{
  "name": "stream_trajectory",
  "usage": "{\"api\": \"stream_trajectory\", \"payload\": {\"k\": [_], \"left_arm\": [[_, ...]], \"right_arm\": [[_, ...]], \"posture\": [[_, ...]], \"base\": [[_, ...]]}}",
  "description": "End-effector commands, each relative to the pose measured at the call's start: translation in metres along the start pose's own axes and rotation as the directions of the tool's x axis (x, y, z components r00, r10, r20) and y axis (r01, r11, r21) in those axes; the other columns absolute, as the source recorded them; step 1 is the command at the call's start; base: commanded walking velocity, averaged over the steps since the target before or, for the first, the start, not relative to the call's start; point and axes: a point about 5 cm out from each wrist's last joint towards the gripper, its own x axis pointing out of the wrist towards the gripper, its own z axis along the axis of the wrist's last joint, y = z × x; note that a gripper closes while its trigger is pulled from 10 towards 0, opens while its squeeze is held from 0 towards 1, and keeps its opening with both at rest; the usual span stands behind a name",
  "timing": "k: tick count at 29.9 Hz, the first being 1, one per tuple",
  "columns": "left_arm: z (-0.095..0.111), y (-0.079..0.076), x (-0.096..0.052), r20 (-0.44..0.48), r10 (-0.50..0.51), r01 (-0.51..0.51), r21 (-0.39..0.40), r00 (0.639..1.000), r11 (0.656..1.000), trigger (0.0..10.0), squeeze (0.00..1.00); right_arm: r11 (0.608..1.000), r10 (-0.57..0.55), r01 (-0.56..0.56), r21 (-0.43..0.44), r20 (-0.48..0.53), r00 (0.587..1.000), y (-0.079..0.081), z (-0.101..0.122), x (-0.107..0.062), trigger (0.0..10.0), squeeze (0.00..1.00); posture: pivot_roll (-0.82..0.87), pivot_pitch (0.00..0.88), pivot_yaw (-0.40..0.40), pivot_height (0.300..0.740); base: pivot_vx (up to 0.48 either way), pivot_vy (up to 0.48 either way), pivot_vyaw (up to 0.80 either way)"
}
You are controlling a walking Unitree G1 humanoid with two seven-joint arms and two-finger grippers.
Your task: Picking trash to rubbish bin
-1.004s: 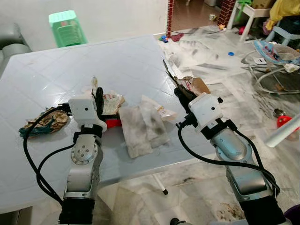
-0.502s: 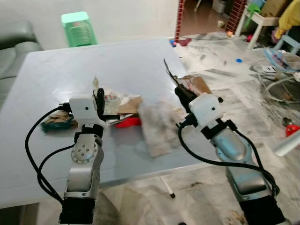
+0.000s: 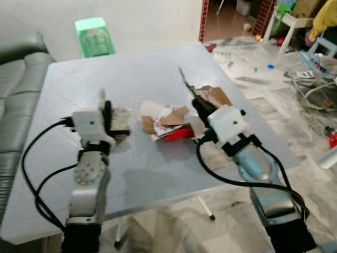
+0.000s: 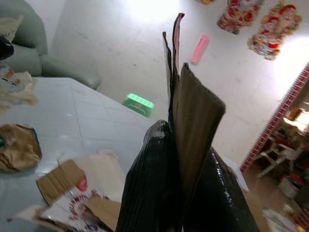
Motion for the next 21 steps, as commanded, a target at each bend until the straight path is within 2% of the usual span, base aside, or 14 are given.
{"api": "stream_trajectory", "payload": {"k": [1,21], "left_arm": [[0.0020,-0.0118,0.0014,0.002,-0.039,0.039,-0.014,0.999,0.999,0.2,0.00],[0.0030,-0.0158,0.0017,0.008,-0.055,0.055,-0.018,0.998,0.998,0.0,0.00]], "right_arm": [[1.000,-0.021,0.021,-0.020,-0.017,1.000,-0.0086,-0.0018,-0.0024,10.0,0.00],[1.000,-0.024,0.024,-0.018,-0.024,0.999,-0.0090,-0.0025,-0.0024,10.0,0.00]], "posture": [[-0.05,0.058,0.038,0.740],[-0.05,0.061,0.038,0.740]], "base": [[0.000,0.000,-0.80],[0.000,0.000,-0.80]]}}
